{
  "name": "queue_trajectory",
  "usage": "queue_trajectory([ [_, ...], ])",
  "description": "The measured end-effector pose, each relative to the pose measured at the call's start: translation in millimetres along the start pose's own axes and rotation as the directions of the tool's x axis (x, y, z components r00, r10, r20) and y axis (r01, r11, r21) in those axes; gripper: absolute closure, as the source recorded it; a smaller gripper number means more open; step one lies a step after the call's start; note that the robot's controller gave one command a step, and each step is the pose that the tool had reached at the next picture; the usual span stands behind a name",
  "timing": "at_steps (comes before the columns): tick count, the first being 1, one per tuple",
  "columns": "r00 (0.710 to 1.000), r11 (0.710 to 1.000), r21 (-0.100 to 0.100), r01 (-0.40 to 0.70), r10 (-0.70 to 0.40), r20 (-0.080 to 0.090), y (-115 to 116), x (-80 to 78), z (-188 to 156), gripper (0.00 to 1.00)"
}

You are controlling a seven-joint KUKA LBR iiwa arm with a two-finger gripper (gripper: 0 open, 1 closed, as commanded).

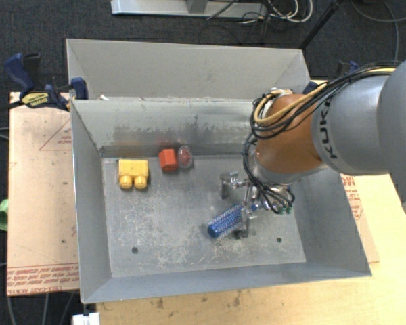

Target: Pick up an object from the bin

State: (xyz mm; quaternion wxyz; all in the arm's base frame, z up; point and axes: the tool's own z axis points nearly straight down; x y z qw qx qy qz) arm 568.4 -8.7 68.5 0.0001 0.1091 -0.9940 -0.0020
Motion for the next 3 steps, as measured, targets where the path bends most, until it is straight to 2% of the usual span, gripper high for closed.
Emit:
queue_trajectory([
  [1,1.0,1.0,0.002,-0.005,0.005,0.001,-3,0.6,-1,1.0],
  [2,0.999,1.0,0.005,-0.031,0.031,0.009,-11,3.1,-128,1.0],
  [3,0.999,0.999,0.004,-0.05,0.05,0.008,-7,-4.5,-178,1.0],
])
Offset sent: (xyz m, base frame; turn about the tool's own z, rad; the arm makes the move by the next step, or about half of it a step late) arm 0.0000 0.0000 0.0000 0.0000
